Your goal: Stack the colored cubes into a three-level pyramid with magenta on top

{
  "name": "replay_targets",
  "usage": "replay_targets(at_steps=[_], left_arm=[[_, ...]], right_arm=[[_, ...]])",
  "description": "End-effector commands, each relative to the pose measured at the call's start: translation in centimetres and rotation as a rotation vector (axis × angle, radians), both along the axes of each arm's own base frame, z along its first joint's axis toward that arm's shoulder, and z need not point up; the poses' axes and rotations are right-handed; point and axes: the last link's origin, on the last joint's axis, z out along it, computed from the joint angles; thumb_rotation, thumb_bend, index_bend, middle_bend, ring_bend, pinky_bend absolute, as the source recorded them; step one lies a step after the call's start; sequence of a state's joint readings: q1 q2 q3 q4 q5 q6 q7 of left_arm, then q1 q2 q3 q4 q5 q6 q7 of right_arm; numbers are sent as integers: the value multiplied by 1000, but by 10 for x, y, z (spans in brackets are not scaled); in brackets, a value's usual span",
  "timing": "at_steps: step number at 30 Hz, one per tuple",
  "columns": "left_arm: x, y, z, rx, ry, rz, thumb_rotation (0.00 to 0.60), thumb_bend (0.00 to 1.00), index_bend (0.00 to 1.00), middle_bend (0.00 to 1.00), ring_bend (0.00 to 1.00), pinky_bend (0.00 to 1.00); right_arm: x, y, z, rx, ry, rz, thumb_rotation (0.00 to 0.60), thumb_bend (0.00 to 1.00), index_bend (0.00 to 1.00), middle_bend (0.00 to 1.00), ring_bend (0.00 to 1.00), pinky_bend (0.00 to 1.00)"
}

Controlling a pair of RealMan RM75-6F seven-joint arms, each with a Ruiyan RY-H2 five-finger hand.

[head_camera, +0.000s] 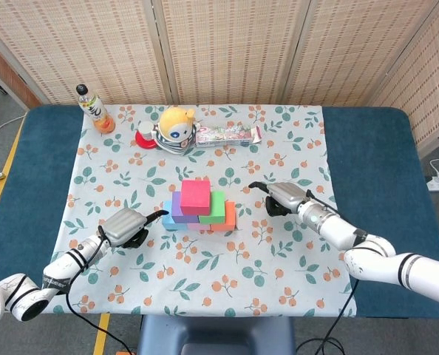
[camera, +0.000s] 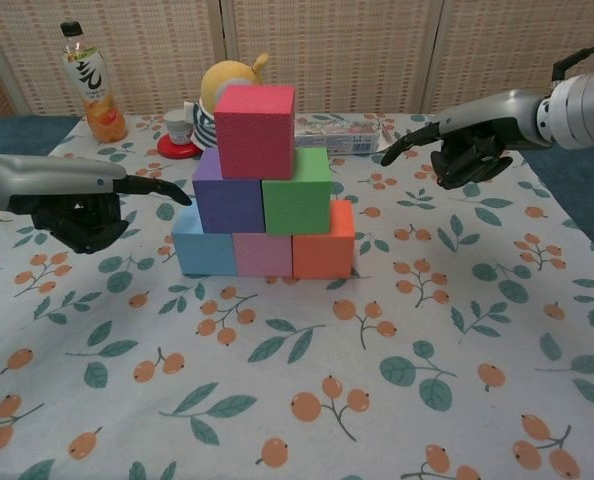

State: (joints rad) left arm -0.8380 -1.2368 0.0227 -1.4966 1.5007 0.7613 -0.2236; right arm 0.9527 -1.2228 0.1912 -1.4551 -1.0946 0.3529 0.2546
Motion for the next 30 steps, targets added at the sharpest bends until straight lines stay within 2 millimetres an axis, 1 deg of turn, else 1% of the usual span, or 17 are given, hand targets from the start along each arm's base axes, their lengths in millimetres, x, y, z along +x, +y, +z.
replay_targets(at_steps=[1, 12, 21, 30], left_arm=[[2, -1, -5, -9, 12, -5, 600, 774, 83, 919, 978, 982], [9, 2, -13, -13, 16, -10, 600, 767, 74, 916, 971, 980], [12, 2, -17, -21, 25, -18, 600, 763, 74, 914, 970, 979], [10, 4, -17, -18, 37, -14, 600, 763, 74, 911, 968, 977]], right_arm=[[0, 2, -6, 15, 1, -5, 550, 1000, 116, 975, 1000, 1000], [7, 8, -25, 51, -22, 9, 549, 1000, 108, 975, 1000, 1000], [13, 14, -33, 79, -25, 28, 549, 1000, 99, 975, 1000, 1000], [14, 15, -38, 90, -25, 27, 549, 1000, 93, 975, 1000, 1000]])
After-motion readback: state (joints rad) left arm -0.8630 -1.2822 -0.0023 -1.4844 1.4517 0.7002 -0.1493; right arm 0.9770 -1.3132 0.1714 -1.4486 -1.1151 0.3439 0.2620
